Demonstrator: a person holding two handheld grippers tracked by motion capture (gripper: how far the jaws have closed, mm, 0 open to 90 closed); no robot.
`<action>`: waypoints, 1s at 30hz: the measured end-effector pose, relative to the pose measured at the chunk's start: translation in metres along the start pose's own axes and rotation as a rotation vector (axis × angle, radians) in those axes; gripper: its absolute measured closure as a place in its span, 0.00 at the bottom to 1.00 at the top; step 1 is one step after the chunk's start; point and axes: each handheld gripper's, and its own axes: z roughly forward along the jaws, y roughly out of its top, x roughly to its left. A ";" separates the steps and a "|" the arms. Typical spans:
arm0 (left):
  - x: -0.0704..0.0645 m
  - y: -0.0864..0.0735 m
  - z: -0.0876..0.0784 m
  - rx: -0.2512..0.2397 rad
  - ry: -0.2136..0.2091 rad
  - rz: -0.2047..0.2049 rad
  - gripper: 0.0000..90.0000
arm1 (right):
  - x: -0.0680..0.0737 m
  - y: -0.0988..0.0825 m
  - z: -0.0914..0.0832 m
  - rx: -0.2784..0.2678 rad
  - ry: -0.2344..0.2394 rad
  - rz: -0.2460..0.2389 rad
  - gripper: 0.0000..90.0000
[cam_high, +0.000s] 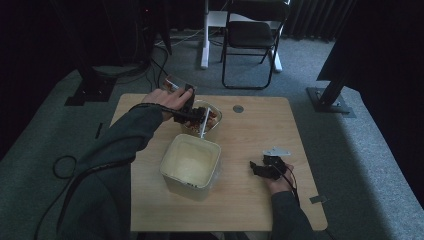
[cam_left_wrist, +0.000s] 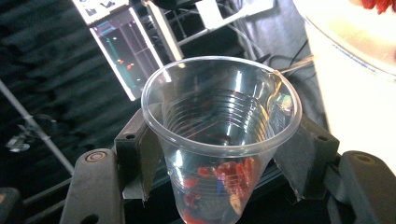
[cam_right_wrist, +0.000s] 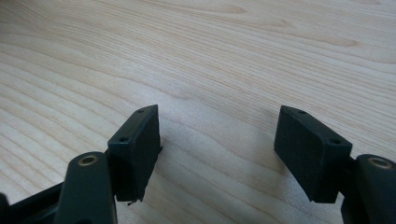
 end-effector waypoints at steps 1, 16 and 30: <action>0.000 0.001 0.000 0.001 -0.004 -0.003 0.41 | 0.000 0.000 0.000 0.000 0.000 0.000 0.34; 0.000 0.000 0.001 0.010 -0.001 -0.003 0.43 | 0.000 0.000 0.000 0.000 0.000 0.000 0.34; -0.003 -0.001 0.005 0.041 0.002 0.001 0.43 | 0.000 0.000 0.000 0.000 -0.001 -0.002 0.34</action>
